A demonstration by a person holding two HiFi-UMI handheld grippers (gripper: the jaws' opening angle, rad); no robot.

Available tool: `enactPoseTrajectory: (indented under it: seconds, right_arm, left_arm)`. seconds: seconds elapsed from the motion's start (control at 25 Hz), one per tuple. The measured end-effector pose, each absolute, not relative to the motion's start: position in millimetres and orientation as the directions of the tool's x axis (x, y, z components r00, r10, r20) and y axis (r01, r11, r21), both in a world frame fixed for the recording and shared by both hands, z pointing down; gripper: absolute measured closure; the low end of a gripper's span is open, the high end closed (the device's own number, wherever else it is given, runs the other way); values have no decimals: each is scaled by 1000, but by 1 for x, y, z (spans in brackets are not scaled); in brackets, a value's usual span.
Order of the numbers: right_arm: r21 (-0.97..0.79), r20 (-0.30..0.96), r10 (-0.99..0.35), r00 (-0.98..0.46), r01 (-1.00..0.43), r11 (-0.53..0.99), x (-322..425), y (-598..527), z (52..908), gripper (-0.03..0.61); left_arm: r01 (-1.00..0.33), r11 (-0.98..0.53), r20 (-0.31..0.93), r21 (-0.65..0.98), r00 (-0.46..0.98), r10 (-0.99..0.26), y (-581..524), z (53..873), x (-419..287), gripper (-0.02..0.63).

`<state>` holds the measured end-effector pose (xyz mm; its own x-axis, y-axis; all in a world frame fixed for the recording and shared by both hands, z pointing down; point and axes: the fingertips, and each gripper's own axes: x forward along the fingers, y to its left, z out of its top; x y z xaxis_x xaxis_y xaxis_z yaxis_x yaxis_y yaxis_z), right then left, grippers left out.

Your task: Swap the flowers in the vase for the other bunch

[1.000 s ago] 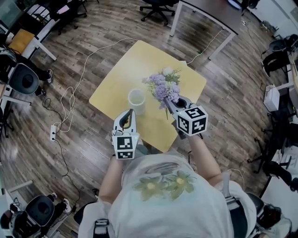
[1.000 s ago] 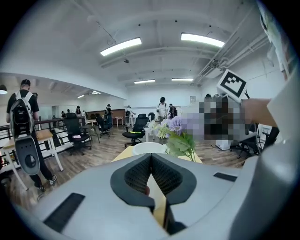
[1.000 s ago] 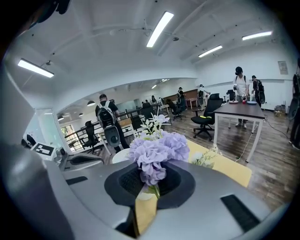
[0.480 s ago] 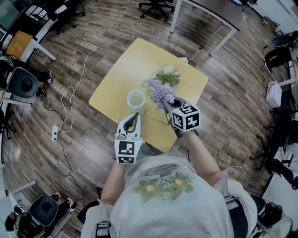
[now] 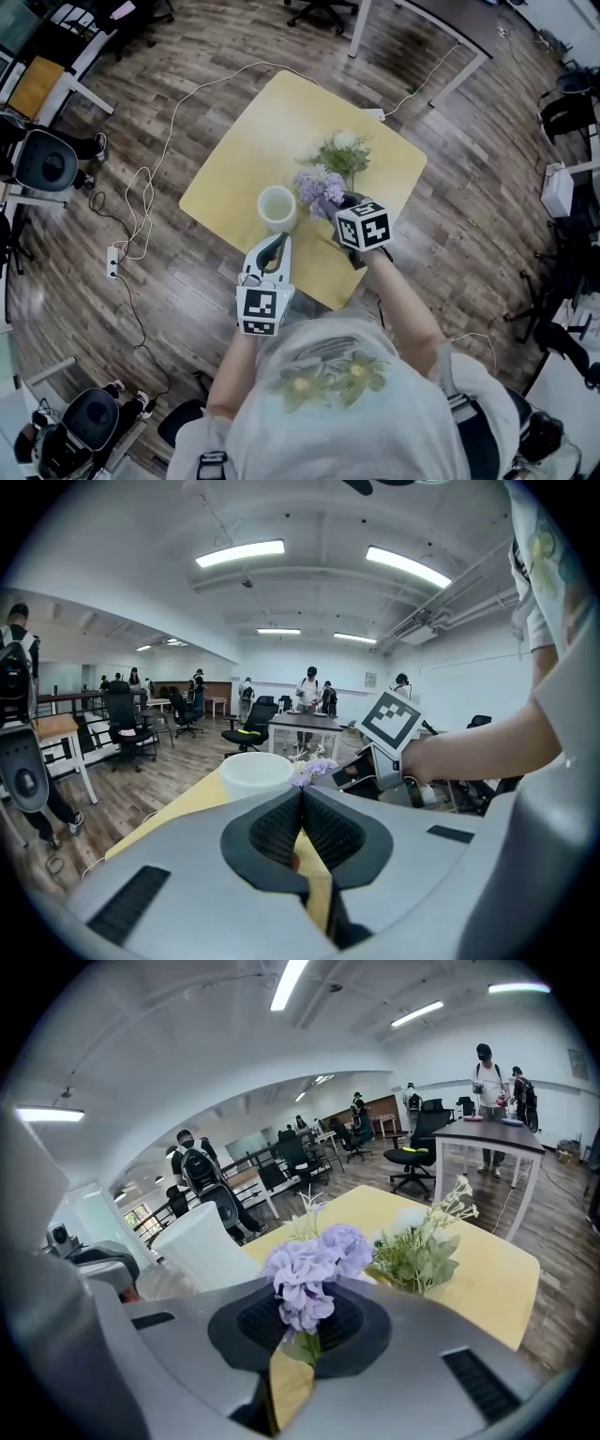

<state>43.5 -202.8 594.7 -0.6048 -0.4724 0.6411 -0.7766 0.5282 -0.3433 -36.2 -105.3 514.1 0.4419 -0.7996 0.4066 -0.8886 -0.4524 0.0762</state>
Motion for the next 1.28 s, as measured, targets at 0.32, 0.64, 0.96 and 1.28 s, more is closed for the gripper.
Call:
enactPoseTrajectory:
  seconds: [0.32,0.64,0.96,1.28]
  right_arm:
    - [-335,694,-399,-600,-759,558,28,-225,641,526]
    - [-395,699,-322,-638,-721,570,12,-235,673,525]
    - [-384,710,-285,-644,-693,610,6,-236,679,396]
    - [-374,684,-332,-650,-703,606,23,-235,657,377]
  left_arm:
    - [-880,-462,444,110,459,-769,-117,543,-23,595]
    - [-866,-472,467,165,490,-736,-121,566,-7,595]
    - [-865,-465,483,187,493,-723,-123,579,-6,595]
    - [-846,-489,478,212,526,-703,-122,581,13,595]
